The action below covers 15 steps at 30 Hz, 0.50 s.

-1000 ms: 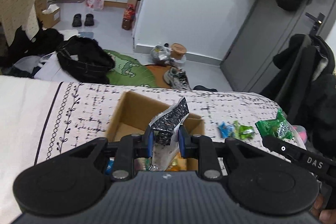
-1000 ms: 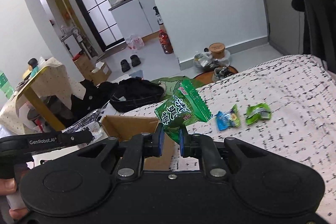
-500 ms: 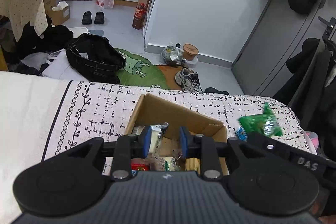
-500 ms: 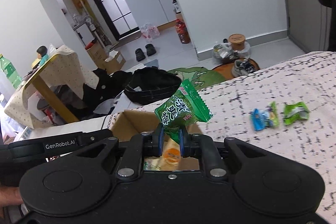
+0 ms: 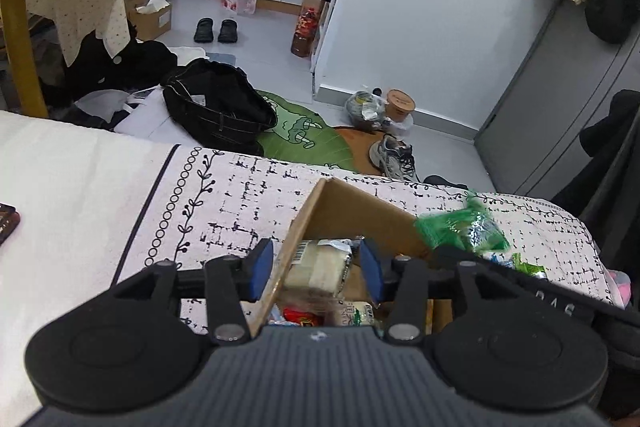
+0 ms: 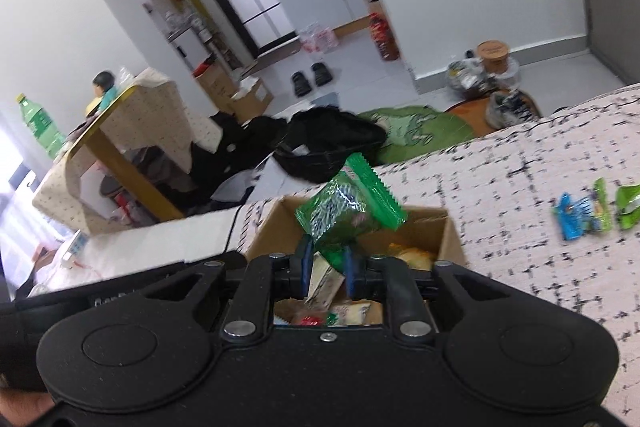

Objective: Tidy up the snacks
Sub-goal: 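Open both tools over the box to drop the snacks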

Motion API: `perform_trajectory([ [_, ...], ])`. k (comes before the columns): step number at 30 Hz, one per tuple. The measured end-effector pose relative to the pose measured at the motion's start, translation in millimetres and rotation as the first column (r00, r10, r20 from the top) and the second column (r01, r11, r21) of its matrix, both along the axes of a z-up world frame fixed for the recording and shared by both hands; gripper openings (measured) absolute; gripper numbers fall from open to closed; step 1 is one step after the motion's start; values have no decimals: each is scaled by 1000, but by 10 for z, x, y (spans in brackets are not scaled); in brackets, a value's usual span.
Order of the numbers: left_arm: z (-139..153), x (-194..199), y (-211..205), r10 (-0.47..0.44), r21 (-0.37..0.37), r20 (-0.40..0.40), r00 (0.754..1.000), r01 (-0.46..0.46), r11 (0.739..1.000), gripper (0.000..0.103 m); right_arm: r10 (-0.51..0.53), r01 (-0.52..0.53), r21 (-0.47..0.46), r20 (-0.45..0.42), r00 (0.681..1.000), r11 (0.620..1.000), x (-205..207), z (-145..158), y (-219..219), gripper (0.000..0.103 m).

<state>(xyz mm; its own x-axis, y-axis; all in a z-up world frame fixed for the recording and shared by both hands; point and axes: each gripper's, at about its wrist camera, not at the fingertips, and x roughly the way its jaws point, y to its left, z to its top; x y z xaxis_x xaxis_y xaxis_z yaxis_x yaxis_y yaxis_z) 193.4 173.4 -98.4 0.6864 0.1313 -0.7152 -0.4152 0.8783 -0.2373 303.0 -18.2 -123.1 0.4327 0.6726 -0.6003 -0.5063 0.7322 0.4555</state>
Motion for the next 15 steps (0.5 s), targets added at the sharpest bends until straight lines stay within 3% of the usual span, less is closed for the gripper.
perform_trajectory([
  [2,23,4,-5,5,8,5,1000,-5,1000,53,12,-12,0,2,1000,1000,-9,-6,-17,35],
  [5,49,14,-35,4,22,24,1000,-4,1000,64,-17,17,14,-13,1000,1000,-4,-19,-190,48],
  [8,57,41,-100,14,42,39,999,-16,999,77,-58,59,17,-23,998,998,13,-45,-399,51],
  [15,56,106,-256,-4,29,45,999,2,1000,81,-151,151,2,-18,988,988,28,-86,-850,56],
])
